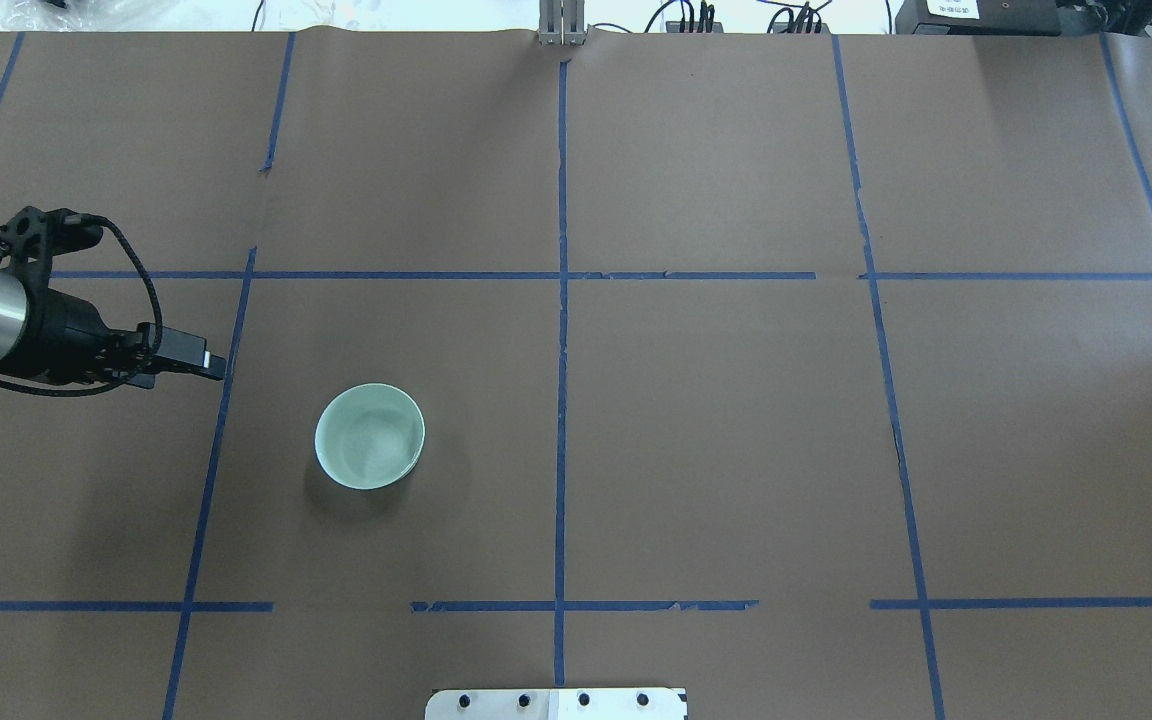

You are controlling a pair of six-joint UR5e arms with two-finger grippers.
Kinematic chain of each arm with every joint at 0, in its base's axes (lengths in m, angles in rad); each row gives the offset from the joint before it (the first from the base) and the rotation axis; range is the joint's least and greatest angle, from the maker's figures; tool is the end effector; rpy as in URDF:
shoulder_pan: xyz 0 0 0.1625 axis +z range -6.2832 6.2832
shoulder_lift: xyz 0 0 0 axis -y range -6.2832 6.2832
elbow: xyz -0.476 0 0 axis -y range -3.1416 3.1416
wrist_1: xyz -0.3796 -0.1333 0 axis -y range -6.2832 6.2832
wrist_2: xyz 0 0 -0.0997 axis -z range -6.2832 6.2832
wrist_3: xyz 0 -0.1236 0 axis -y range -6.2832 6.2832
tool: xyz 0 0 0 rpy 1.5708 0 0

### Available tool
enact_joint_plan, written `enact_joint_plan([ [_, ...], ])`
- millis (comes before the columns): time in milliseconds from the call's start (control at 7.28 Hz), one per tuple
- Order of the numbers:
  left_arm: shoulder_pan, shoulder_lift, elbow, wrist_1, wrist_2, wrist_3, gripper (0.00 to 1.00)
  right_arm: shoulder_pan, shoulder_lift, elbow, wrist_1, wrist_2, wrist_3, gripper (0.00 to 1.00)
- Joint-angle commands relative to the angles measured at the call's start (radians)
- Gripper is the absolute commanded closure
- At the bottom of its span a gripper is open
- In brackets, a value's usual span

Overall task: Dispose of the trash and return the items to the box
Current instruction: 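Release the cloth into the pink tray while left reaches the green bowl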

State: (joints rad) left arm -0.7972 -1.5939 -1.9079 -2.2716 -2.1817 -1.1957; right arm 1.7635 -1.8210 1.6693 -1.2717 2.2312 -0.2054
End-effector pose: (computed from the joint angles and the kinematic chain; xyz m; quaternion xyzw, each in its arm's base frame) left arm 0.3070 -0.4036 0.4670 0.0508 0.5455 -0.0236 0.8362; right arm 0.1273 -0.3525 0.7630 0.1322 -0.3032 -0.0299 0.9432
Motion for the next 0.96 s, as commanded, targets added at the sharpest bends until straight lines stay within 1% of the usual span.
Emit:
enact_joint_plan([
  [0,0.111,-0.05,0.021,0.009,0.113,-0.112,0.02,-0.038,0.067,0.141,-0.288,0.063,0.095,0.0],
  [137,0.165,-0.104,0.059,0.026,0.167,-0.164,0.04,-0.105,0.078,0.212,-0.335,0.079,0.216,0.0],
  [275,0.205,-0.141,0.064,0.094,0.216,-0.171,0.04,-0.166,0.078,0.227,-0.331,0.081,0.291,0.0],
  [412,0.237,-0.162,0.066,0.139,0.276,-0.173,0.06,-0.191,0.08,0.228,-0.316,0.081,0.3,0.0],
  [549,0.253,-0.167,0.079,0.141,0.295,-0.185,0.08,-0.191,0.078,0.227,-0.289,0.079,0.3,0.0],
  [687,0.272,-0.172,0.101,0.141,0.296,-0.197,0.16,-0.191,0.078,0.219,-0.281,0.077,0.291,0.0],
  [824,0.292,-0.173,0.108,0.141,0.319,-0.212,0.29,-0.191,0.08,0.216,-0.281,0.076,0.282,0.0],
])
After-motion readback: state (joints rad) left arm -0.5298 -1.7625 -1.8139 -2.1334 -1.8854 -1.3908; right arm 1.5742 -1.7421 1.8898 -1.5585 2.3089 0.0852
